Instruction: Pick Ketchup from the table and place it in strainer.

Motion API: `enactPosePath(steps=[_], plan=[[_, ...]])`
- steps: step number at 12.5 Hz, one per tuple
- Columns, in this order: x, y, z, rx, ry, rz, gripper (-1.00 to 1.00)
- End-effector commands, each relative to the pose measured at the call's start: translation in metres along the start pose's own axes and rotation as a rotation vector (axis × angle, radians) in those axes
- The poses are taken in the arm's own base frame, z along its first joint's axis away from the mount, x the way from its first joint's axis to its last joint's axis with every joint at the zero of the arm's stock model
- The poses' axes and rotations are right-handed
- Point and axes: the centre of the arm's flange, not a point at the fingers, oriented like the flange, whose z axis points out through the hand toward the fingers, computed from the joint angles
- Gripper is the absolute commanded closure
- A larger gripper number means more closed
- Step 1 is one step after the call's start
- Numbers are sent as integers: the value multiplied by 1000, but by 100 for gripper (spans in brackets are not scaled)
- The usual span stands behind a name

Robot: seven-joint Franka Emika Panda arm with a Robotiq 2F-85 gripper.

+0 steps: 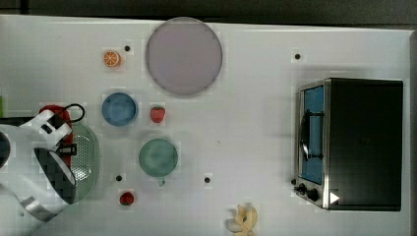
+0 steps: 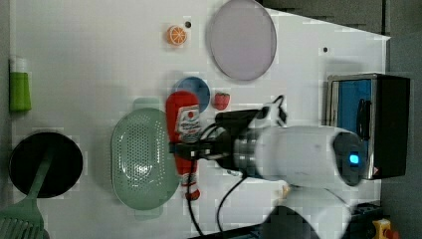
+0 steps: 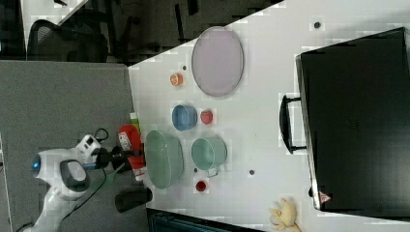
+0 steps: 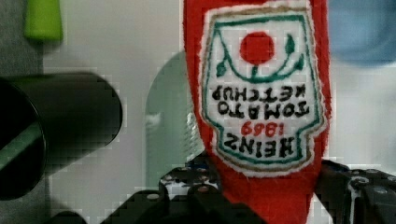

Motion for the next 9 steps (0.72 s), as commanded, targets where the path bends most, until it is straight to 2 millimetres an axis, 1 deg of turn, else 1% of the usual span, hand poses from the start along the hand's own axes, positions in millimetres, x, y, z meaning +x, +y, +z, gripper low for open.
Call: enactPosePath(steps=[1,4,5,7,8,9], plan=[[6,-3,19,51,13,172,-18],[7,-9,53,98,3,184,-18],[9,-6,62,104,-5,190,-24],[11,1,79,89,-22,188,-65],[13,2,80,92,-15,186,-87],[15,2,75,100,1,187,-100]])
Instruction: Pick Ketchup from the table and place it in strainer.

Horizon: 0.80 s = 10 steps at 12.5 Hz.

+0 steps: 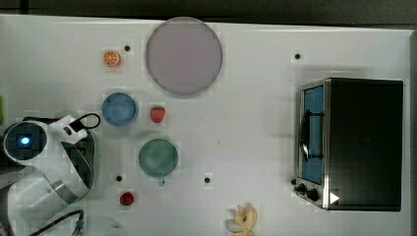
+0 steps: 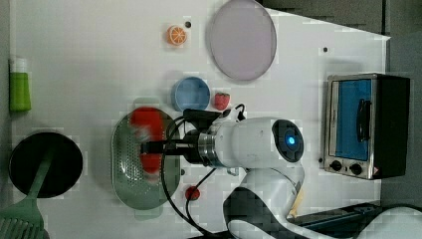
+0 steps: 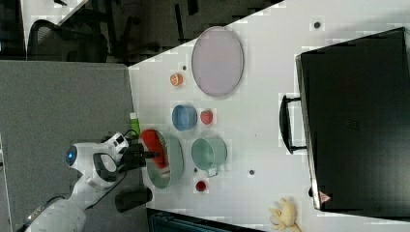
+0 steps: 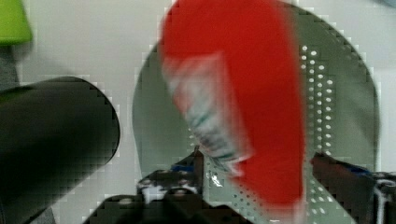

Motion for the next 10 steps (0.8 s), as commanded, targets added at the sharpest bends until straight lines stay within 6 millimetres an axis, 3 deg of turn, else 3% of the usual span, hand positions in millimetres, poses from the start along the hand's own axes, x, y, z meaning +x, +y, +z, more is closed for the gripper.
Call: enactPosePath(steps=[1,5,7,10], plan=[[4,-10,-20,37,65,50,-100],[14,-5,-84,27,156,178,-100],[23,14,-131,-34,185,216,-100],[48,58,-215,-93,240,330,-100]])
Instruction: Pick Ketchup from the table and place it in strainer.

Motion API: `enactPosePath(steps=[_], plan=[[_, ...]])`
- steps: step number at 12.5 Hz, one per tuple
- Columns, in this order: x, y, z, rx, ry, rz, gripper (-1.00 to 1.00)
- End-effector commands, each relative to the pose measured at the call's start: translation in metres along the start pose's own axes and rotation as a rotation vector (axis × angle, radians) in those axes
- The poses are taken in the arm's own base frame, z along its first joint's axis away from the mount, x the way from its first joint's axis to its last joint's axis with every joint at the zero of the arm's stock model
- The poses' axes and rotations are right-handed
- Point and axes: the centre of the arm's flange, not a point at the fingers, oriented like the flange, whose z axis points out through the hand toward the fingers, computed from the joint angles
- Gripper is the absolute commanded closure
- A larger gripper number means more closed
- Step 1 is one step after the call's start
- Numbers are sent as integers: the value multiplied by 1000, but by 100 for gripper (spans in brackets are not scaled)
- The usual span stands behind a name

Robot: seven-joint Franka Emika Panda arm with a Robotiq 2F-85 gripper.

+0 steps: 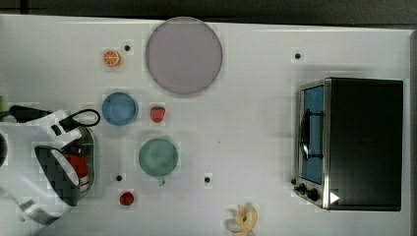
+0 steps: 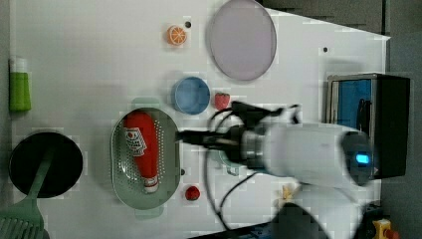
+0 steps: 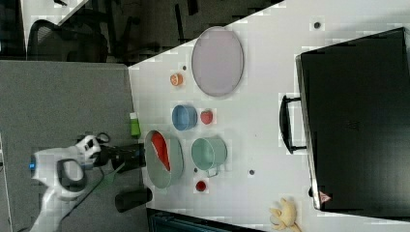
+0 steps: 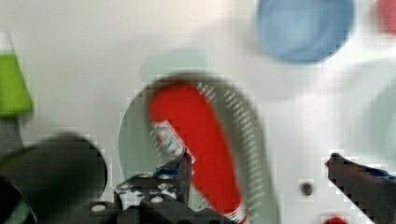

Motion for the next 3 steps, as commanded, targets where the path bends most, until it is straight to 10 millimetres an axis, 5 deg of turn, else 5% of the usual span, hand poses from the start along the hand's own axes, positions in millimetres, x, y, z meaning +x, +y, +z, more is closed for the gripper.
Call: enactPosePath(steps=[1,3], plan=[[86,78,-87,-13,78,265,-100],[119,129,-135,-35,83,380,-100]])
